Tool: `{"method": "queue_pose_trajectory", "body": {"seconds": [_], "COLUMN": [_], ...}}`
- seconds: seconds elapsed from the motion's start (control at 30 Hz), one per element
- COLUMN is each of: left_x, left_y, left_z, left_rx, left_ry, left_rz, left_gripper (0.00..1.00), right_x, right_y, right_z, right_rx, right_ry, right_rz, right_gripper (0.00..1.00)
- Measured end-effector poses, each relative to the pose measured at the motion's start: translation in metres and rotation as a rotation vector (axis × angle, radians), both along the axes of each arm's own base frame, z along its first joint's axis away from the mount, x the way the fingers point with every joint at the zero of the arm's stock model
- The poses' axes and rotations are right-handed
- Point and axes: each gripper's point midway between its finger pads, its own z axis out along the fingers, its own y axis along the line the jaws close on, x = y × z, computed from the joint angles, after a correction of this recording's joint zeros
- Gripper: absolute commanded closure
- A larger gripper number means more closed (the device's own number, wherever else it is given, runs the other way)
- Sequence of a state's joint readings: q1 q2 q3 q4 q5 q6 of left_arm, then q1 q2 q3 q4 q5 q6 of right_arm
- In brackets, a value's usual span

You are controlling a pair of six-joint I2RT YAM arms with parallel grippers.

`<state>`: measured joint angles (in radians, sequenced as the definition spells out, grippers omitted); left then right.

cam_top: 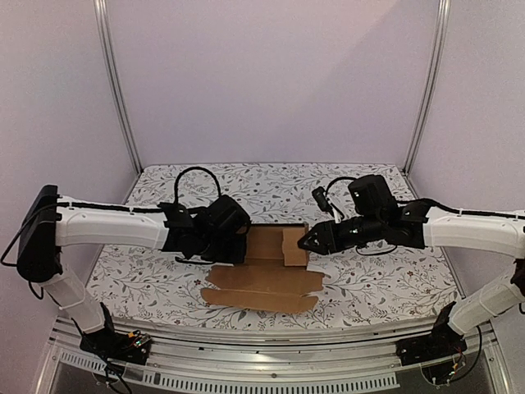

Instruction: Fold the paper box

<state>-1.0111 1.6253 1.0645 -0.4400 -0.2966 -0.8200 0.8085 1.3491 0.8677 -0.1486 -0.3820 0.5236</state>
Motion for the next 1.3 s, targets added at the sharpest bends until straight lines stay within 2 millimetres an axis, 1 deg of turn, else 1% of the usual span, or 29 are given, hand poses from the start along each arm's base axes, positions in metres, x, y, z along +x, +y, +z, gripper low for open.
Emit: {"method": "queue_pose_trajectory", "body": {"seconds": [0.2,0.3,0.4,0.53,0.7,0.9,1.07,1.2,1.3], "left_x": [0.004,0.005,0.006,0.009,0.012,0.013,0.013,0.011,0.01], "left_y": [0.005,0.005,0.005,0.001,-0.004,-0.005,-0.004,-0.002,0.0], "left_z": [-0.001,-0.003,-0.005,-0.004,-0.004,-0.008,-0.013,-0.019,-0.02], "left_rx": [0.075,0.099,0.111,0.122,0.132,0.14,0.156,0.183,0.188], "left_ry": [0.007,0.013,0.019,0.022,0.03,0.052,0.075,0.1,0.112], "left_rz": [0.013,0.017,0.018,0.019,0.025,0.047,0.07,0.086,0.098], "left_gripper": [1.0,1.0,1.0,1.0,1.0,1.0,1.0,1.0,1.0], "right_x": [0.01,0.014,0.018,0.026,0.038,0.047,0.05,0.049,0.049], "right_y": [0.004,0.006,0.006,0.0,-0.007,-0.007,-0.005,-0.002,-0.003], "right_z": [-0.023,-0.029,-0.033,-0.041,-0.049,-0.049,-0.056,-0.064,-0.071], "right_rx": [-0.171,-0.24,-0.279,-0.331,-0.379,-0.412,-0.457,-0.496,-0.521], "right_ry": [-0.009,-0.025,-0.032,-0.032,-0.03,-0.049,-0.062,-0.075,-0.082], "right_rz": [-0.062,-0.094,-0.122,-0.191,-0.282,-0.357,-0.405,-0.427,-0.445], "right_gripper": [0.55,0.56,0.61,0.7,0.75,0.8,0.83,0.88,0.91]}}
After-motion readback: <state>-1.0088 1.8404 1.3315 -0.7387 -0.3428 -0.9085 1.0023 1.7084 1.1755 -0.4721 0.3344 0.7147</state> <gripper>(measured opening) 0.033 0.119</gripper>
